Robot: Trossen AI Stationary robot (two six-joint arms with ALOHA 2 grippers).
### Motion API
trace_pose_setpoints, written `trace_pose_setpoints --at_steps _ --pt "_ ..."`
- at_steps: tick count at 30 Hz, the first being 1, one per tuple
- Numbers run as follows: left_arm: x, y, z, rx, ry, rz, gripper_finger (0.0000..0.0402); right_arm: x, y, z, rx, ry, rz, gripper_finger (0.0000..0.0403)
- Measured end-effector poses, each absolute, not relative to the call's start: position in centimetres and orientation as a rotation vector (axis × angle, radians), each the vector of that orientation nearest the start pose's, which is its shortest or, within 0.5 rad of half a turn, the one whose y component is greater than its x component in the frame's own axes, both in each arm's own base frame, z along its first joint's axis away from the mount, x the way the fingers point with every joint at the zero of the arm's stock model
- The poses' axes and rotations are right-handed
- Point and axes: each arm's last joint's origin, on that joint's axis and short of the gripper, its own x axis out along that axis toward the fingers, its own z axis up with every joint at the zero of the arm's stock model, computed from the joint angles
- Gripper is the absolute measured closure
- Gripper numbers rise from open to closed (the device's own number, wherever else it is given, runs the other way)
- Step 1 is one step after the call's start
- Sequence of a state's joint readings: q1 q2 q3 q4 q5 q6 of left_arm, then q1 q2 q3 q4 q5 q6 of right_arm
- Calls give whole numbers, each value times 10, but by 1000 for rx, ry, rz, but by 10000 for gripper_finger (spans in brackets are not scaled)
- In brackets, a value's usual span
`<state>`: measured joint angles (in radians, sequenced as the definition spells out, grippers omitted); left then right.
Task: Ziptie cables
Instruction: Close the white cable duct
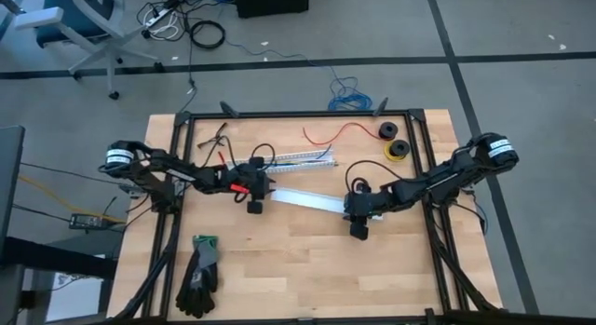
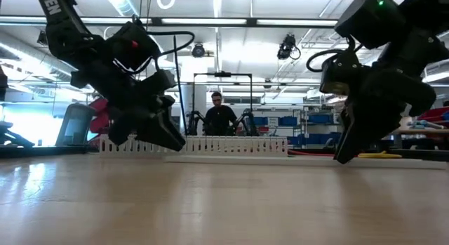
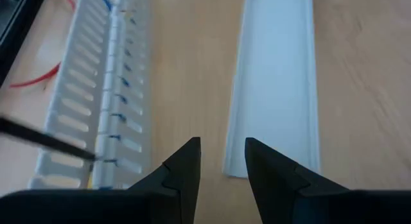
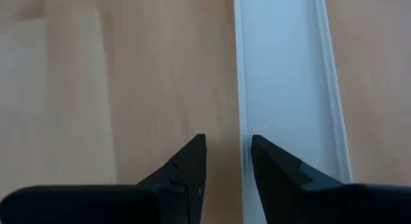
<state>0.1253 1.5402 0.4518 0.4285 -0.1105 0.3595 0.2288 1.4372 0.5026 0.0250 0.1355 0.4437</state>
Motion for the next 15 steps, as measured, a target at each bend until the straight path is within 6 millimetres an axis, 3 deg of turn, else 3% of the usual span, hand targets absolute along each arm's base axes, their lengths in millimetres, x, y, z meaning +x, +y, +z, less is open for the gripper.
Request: trace_pose_setpoints --at_steps 5,11,15 --pt "252 36 117 382 713 135 270 228 52 125 194 925 -167 310" --pt "255 37 123 411 654 146 270 225 51 123 150 943 -204 393" --pt "255 37 122 428 668 137 270 225 51 127 164 914 -211 399"
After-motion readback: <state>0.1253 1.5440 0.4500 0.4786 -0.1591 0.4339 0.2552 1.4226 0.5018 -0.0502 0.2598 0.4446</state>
